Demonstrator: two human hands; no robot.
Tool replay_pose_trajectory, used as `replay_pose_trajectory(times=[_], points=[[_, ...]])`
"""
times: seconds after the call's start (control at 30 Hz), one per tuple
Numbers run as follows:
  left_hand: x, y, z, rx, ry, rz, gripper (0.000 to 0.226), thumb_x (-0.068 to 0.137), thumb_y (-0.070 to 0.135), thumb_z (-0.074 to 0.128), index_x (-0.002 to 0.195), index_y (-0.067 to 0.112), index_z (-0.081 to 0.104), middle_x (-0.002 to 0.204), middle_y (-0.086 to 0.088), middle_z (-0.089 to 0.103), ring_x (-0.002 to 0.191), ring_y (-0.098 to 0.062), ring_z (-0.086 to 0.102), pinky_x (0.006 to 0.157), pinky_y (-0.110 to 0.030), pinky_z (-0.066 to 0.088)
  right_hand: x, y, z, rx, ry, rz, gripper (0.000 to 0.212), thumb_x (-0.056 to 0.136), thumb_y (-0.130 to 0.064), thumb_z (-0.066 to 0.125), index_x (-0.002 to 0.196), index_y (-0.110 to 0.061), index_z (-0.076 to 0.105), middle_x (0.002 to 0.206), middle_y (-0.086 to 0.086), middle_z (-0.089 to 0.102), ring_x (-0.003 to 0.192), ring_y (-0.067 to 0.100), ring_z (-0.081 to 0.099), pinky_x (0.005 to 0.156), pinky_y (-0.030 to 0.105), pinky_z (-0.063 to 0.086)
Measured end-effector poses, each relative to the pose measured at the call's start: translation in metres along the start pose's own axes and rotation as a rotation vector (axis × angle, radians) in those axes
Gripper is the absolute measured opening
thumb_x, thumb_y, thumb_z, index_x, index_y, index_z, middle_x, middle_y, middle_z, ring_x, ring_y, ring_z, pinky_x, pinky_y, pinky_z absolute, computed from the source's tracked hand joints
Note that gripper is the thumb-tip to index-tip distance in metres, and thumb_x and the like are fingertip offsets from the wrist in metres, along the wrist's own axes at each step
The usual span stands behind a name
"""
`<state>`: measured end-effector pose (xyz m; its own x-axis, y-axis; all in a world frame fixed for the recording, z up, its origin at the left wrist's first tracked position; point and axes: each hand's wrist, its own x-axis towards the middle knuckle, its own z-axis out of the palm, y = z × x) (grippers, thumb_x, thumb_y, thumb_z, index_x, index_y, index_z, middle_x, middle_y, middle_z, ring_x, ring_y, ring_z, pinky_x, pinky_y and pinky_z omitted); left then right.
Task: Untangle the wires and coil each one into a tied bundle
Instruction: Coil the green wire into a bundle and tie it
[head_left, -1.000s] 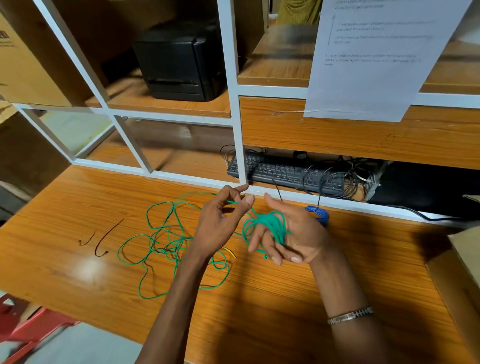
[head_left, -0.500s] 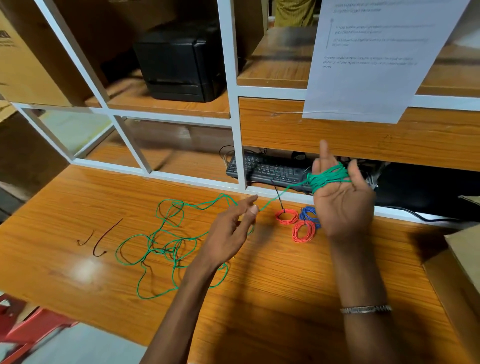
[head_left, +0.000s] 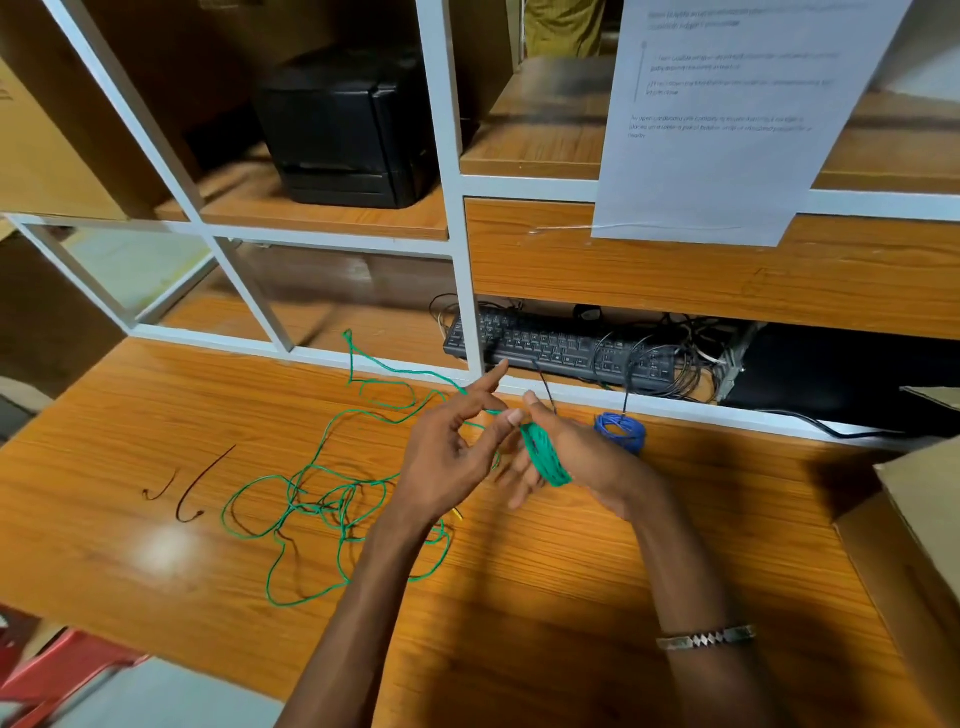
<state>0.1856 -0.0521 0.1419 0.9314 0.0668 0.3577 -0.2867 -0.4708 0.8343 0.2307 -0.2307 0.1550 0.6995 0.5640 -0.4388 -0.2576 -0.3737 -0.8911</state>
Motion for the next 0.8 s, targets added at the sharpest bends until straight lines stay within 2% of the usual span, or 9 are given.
replay_pose_trajectory(times=[0.1, 0.17, 0.27, 0.37, 0.4, 0.5, 0.57, 0.67, 0.8], points=[[-0.003, -0.001, 0.002, -0.041, 0.018, -0.036, 0.02, 0.095, 0.048, 0.07, 0.089, 0.03, 0.07, 0.149, 0.022, 0.058, 0.102, -0.011, 0.069, 0.083, -0.064, 0.056, 0.001, -0.002, 0.005, 0.016, -0.156, -0.032, 0.096, 0.096, -0.08, 0.015, 0.116, 0.004, 0.059, 0.091, 0.027, 0.075, 0.054, 0.031, 0.062, 0.075, 0.035, 0.05], [-0.004, -0.001, 0.002, -0.118, 0.068, -0.053, 0.017, 0.094, 0.041, 0.076, 0.087, 0.027, 0.068, 0.144, 0.017, 0.063, 0.112, -0.008, 0.071, 0.091, -0.056, 0.059, 0.0, -0.002, 0.002, 0.103, -0.305, -0.069, 0.102, 0.099, -0.076, 0.015, 0.11, 0.014, 0.063, 0.084, 0.031, 0.072, 0.04, 0.025, 0.053, 0.055, 0.029, 0.048], [0.0, 0.003, -0.005, -0.171, 0.135, -0.071, 0.022, 0.09, 0.04, 0.079, 0.081, 0.031, 0.062, 0.136, 0.014, 0.07, 0.118, -0.01, 0.07, 0.097, -0.046, 0.058, -0.008, -0.004, -0.003, 0.328, -0.582, -0.134, 0.099, 0.102, -0.067, 0.017, 0.109, 0.018, 0.067, 0.071, 0.026, 0.07, 0.031, 0.017, 0.047, 0.043, 0.022, 0.042], [0.005, 0.007, -0.006, -0.195, 0.115, -0.075, 0.024, 0.092, 0.046, 0.073, 0.079, 0.03, 0.06, 0.131, 0.006, 0.073, 0.121, -0.008, 0.068, 0.099, -0.042, 0.056, -0.011, -0.006, -0.009, 0.563, -0.652, -0.25, 0.088, 0.102, -0.061, 0.028, 0.102, 0.015, 0.071, 0.058, 0.02, 0.066, 0.024, 0.02, 0.036, 0.03, 0.027, 0.018], [0.006, 0.008, -0.004, -0.199, 0.113, -0.076, 0.026, 0.093, 0.048, 0.07, 0.081, 0.028, 0.059, 0.13, 0.001, 0.074, 0.123, -0.007, 0.067, 0.098, -0.041, 0.056, -0.011, -0.007, -0.011, 0.638, -0.649, -0.325, 0.082, 0.103, -0.058, 0.033, 0.099, 0.013, 0.073, 0.054, 0.017, 0.065, 0.024, 0.023, 0.029, 0.032, 0.032, 0.013], [0.005, 0.006, 0.0, -0.189, 0.116, -0.1, 0.03, 0.094, 0.054, 0.066, 0.085, 0.026, 0.06, 0.131, -0.002, 0.073, 0.124, -0.001, 0.065, 0.093, -0.037, 0.055, -0.014, -0.013, -0.019, 0.939, -0.629, -0.553, 0.066, 0.107, -0.04, 0.033, 0.095, 0.012, 0.072, 0.049, 0.011, 0.064, 0.027, 0.022, 0.017, 0.042, 0.024, 0.042], [0.003, 0.003, 0.003, -0.195, 0.096, -0.103, 0.034, 0.095, 0.056, 0.063, 0.092, 0.022, 0.065, 0.136, 0.004, 0.07, 0.123, 0.001, 0.064, 0.093, -0.033, 0.053, -0.019, -0.019, -0.025, 1.063, -0.477, -0.613, 0.062, 0.106, -0.033, 0.029, 0.095, 0.01, 0.073, 0.049, 0.007, 0.062, 0.028, 0.017, 0.016, 0.047, 0.022, 0.046], [0.003, 0.002, 0.008, -0.128, 0.024, -0.091, 0.044, 0.097, 0.057, 0.062, 0.108, 0.016, 0.069, 0.15, 0.018, 0.057, 0.115, 0.008, 0.062, 0.092, -0.033, 0.049, -0.022, -0.023, -0.029, 1.279, -0.298, -0.689, 0.057, 0.109, -0.028, 0.028, 0.111, 0.009, 0.072, 0.067, 0.001, 0.068, 0.035, 0.008, 0.04, 0.051, 0.019, 0.046], [0.0, -0.011, 0.008, -0.019, -0.107, 0.001, 0.005, 0.102, 0.03, 0.068, 0.099, 0.029, 0.072, 0.165, -0.001, 0.04, 0.153, -0.003, 0.032, 0.126, -0.035, 0.029, -0.021, -0.027, -0.039, 1.469, -0.085, -0.8, 0.053, 0.112, -0.026, 0.028, 0.141, 0.013, 0.05, 0.118, 0.013, 0.072, 0.09, 0.013, 0.073, 0.082, 0.023, 0.054]])
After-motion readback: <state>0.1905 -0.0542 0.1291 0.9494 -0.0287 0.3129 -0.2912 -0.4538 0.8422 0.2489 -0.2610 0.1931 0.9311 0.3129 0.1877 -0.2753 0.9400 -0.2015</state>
